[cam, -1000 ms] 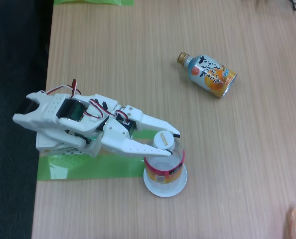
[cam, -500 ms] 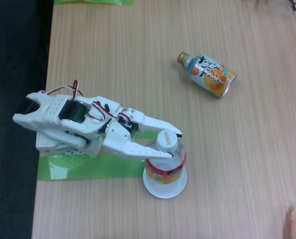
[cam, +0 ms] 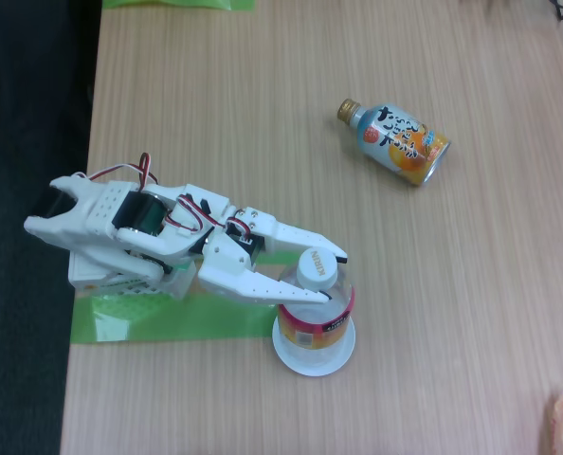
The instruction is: Pick up the plastic bottle and stand it up on the white place
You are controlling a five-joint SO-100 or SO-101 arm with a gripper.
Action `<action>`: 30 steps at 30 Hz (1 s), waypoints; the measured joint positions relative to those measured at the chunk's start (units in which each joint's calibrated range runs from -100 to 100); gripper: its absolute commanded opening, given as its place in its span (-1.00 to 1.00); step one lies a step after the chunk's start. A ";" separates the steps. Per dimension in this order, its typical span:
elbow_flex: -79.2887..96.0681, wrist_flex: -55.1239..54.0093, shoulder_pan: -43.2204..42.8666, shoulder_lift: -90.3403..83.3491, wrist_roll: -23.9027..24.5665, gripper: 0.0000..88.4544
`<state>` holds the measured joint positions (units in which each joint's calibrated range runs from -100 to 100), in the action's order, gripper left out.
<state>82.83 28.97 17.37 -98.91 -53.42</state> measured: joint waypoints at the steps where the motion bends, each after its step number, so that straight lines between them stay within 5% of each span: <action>1: 0.00 0.00 0.00 0.00 0.53 -0.36; 4: 0.00 0.00 0.00 -0.08 1.74 -0.23; 30: -0.72 -0.08 0.67 0.08 2.10 -0.22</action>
<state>82.11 28.89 18.04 -98.82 -51.31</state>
